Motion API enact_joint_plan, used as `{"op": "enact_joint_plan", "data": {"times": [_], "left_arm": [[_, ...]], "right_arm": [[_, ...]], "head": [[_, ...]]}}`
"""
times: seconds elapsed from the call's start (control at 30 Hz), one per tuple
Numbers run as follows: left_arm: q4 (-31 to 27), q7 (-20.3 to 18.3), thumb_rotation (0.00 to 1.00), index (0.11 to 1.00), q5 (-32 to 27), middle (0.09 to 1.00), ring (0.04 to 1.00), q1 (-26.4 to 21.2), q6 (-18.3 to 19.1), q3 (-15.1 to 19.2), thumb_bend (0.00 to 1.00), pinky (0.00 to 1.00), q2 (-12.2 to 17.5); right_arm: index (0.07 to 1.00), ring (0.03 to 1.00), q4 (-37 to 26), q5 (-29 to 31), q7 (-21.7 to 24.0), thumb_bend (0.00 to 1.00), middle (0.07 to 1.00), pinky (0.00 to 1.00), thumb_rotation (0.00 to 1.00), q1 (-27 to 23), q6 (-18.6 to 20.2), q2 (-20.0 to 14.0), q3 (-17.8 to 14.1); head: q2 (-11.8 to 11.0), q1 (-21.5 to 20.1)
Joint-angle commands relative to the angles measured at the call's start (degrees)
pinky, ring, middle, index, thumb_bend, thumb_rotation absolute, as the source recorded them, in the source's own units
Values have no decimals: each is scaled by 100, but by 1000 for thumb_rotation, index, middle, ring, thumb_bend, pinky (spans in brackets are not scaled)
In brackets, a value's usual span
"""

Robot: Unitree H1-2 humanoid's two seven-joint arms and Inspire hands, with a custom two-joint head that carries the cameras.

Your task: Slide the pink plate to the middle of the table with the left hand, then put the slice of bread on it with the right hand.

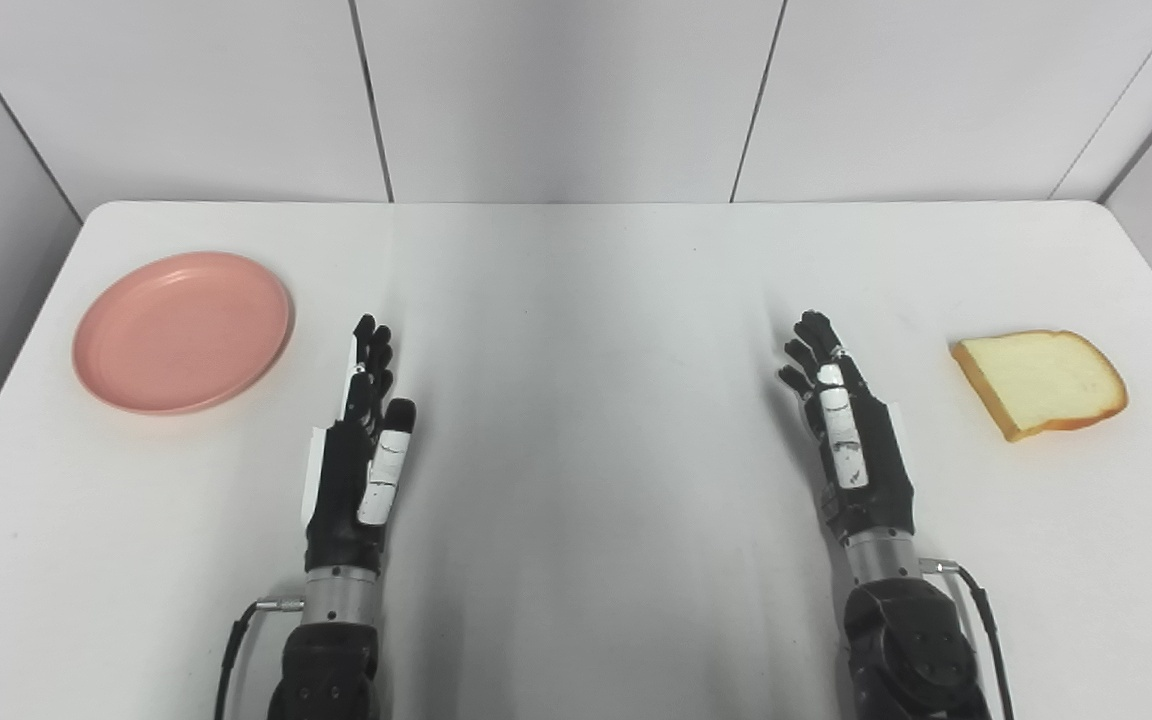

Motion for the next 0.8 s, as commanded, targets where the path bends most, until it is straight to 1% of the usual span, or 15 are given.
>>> {"op": "enact_joint_plan", "data": {"times": [0.0,0.33,0.5,0.67,0.77], "left_arm": [[-6,-26,951,1000,-78,996,1000,-120,-158,-11,825,1000,10],[27,-32,959,1000,-77,997,998,-129,-153,11,825,1000,28],[50,-5,957,1000,-45,997,999,-135,-141,12,796,1000,11],[59,0,951,1000,-114,995,998,-130,-106,31,780,1000,-38],[81,-3,939,1000,-162,998,1000,-120,-97,27,785,1000,-77]], "right_arm": [[892,914,181,-2,-19,765,920,898,880,47,-341,60,-8],[891,914,169,-36,-10,725,920,888,881,56,-394,83,8],[890,915,179,-2,19,739,921,887,879,55,-410,70,7],[889,914,207,17,27,746,920,885,881,59,-422,60,1],[886,912,263,78,50,750,919,887,872,66,-453,51,-20]], "head": [[-7,8],[-11,-8],[-21,14],[-82,56],[-169,172]]}}
